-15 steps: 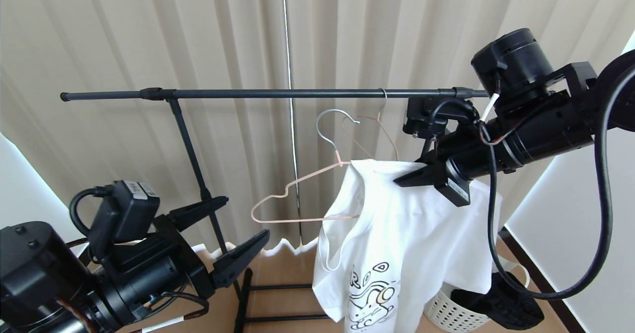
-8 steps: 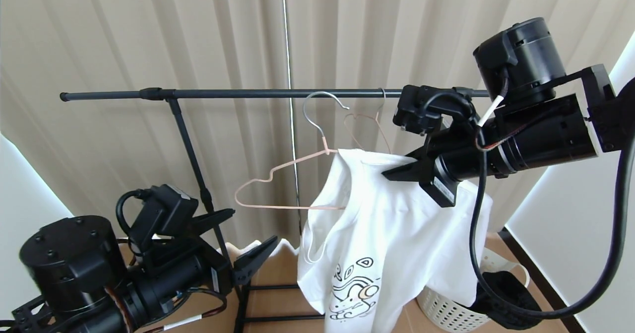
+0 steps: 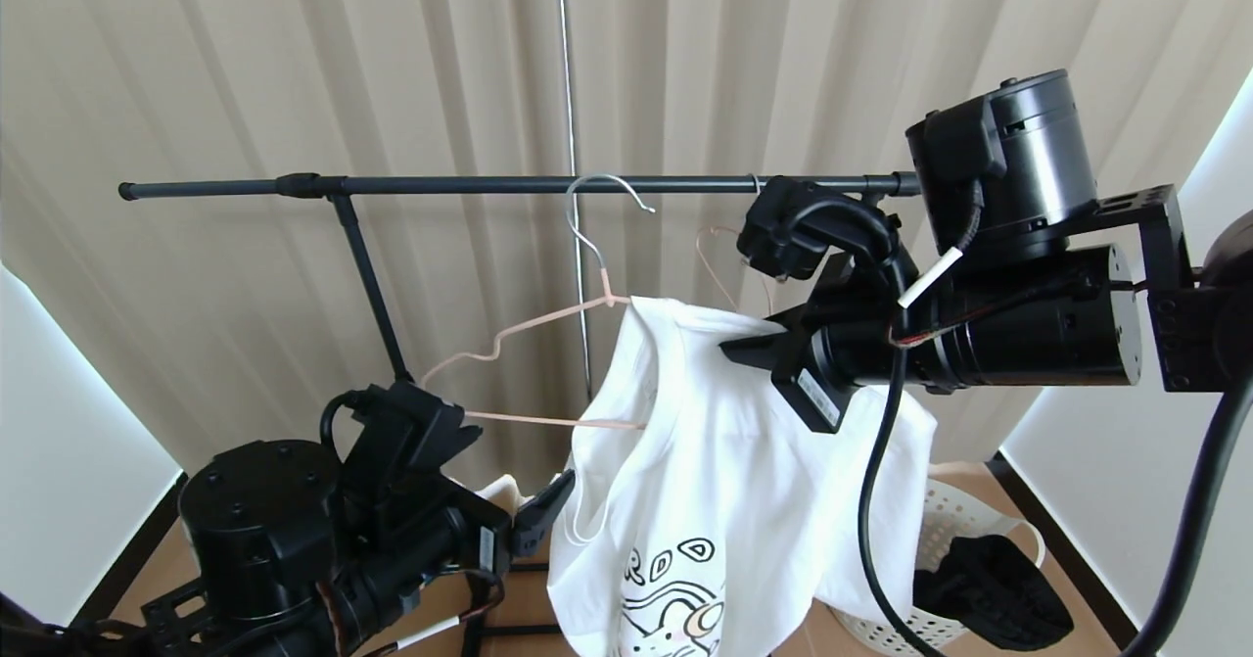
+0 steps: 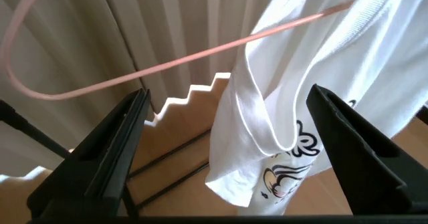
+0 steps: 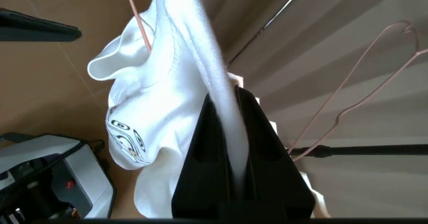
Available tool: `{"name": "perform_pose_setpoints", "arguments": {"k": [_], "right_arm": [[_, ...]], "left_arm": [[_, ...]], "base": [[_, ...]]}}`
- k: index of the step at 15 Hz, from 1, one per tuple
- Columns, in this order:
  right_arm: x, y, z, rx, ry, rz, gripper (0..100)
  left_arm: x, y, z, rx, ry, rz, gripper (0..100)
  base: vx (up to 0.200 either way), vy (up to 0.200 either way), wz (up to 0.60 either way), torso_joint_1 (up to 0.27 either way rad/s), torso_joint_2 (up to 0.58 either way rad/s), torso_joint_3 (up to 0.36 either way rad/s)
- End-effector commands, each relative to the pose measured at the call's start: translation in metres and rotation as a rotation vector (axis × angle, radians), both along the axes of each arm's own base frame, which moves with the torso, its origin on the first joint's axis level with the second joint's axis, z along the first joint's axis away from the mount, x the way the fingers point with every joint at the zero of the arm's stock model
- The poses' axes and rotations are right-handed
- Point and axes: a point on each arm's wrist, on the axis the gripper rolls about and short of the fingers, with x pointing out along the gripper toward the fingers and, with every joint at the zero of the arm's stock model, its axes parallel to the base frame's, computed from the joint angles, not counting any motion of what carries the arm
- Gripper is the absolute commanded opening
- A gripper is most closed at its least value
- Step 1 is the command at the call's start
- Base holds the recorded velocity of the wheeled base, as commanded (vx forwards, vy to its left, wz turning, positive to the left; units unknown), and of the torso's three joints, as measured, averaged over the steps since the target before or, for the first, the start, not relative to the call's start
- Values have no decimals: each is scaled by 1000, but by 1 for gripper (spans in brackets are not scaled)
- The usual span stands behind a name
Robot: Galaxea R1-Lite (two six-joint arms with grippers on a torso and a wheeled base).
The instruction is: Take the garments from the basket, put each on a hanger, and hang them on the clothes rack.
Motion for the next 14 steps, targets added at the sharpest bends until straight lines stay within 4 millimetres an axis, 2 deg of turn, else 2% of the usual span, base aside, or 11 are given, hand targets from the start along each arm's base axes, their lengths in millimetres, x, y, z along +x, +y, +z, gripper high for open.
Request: {"name": "perform_pose_setpoints", "arguments": {"k": [1,3,9,14], "right_arm": [[-3,5,0,18,-4,-5,0],[-3,9,0,51,2,-38,0],[-4,10,3,69,0,-62,0],[-4,9,8,120,-11,-83,0]], "left_arm": [[5,-8,-6,18,7,31,100],[10,-12,-8,33,-1,92,100],[5,-21,-8,45,-14,115,100],[10,-26,-19,76,3,150,100]], "base": [[0,0,0,0,0,0],[0,0,0,0,0,0],[0,0,0,0,0,0],[0,0,0,0,0,0]]}}
